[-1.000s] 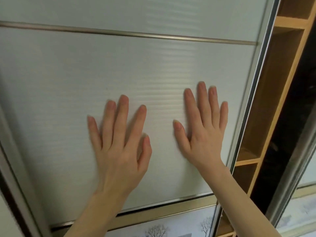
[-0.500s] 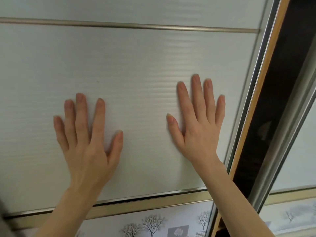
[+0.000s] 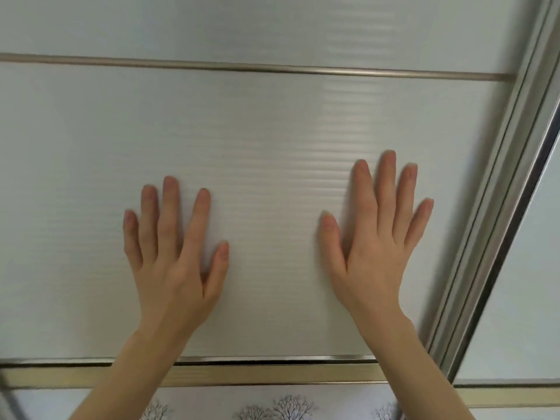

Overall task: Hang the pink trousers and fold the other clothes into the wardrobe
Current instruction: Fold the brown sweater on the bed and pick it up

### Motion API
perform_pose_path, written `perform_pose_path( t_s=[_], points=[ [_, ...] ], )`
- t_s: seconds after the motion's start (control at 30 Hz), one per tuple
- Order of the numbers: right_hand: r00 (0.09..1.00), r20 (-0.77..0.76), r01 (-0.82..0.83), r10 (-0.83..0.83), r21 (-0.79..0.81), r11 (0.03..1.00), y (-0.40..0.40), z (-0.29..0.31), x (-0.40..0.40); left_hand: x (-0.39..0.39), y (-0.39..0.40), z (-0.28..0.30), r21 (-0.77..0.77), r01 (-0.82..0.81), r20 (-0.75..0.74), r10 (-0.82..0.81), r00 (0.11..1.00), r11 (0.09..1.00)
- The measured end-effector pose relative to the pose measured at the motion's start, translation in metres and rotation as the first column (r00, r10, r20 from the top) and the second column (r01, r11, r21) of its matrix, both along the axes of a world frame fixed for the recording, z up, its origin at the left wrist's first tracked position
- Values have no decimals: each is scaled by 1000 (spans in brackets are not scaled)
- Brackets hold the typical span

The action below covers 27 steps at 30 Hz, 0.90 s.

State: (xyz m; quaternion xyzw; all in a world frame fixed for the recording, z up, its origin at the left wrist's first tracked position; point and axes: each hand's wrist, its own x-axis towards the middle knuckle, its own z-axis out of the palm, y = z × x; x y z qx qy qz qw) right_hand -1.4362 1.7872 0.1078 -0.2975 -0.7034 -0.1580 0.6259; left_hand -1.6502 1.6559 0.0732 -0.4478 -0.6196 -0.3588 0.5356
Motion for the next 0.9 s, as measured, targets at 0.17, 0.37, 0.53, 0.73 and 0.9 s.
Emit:
perform_pose_path(
  t_s=[0.17, 0.37, 0.53, 0.73, 0.9],
  points=[
    [998, -14, 66, -65, 33, 997, 5, 0, -3, 0, 4, 0, -21, -23, -10, 23, 1000, 1000],
    [996, -4, 84, -84, 40, 996, 5, -2, -2, 1, 6, -2, -23, -22, -13, 22, 1000, 999],
    [997, -22, 79, -78, 42, 996, 4, -4, 0, 3, 4, -1, -23, 1, -23, -1, 1000, 1000],
    [999, -38, 24, -21, 79, 997, -7, -27, -10, 9, -28, 12, -147, 19, 20, -17, 1000, 989],
    [981, 19, -192, 192, 167, 967, -13, -38, -21, 19, -53, 25, -247, -53, 53, 69, 996, 967]
  ],
)
